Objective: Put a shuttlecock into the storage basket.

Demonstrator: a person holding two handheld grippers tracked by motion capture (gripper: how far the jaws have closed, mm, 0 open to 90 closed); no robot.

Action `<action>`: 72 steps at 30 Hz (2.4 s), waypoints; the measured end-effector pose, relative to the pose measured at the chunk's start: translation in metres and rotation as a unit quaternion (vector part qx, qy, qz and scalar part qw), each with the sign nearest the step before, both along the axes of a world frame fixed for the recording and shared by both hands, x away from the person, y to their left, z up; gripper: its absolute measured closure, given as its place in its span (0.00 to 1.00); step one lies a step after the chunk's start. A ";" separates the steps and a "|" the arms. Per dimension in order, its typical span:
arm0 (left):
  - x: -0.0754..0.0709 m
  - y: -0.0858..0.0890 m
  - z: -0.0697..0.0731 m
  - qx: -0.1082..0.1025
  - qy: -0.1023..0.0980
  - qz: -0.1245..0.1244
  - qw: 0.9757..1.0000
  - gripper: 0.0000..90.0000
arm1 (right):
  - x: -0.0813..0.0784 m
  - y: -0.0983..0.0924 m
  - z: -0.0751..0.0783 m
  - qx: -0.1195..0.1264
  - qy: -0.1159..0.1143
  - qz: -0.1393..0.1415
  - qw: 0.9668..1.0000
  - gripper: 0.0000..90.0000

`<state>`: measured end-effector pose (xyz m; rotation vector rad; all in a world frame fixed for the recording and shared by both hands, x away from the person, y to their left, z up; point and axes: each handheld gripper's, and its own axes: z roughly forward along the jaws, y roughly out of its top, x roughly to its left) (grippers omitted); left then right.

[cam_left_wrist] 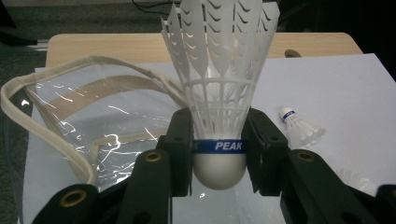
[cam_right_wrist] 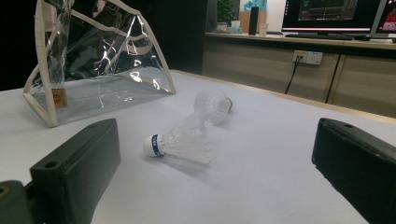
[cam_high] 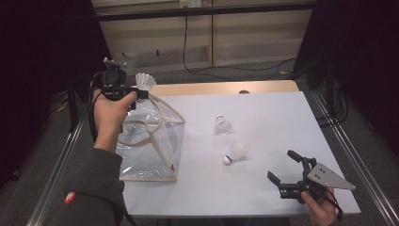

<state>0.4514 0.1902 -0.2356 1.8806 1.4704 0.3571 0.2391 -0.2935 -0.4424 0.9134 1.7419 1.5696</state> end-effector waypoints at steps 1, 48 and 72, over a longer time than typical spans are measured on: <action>0.000 0.001 0.000 0.001 0.001 -0.002 1.000 0.73 | 0.000 0.000 0.000 0.000 0.000 0.000 1.000 0.01; 0.009 0.028 -0.016 0.003 0.004 0.052 0.999 0.73 | 0.000 0.000 0.000 -0.001 0.000 0.001 1.000 0.01; 0.015 0.036 -0.042 0.010 0.027 0.071 0.997 0.72 | 0.001 0.000 0.000 0.000 -0.001 0.002 1.000 0.01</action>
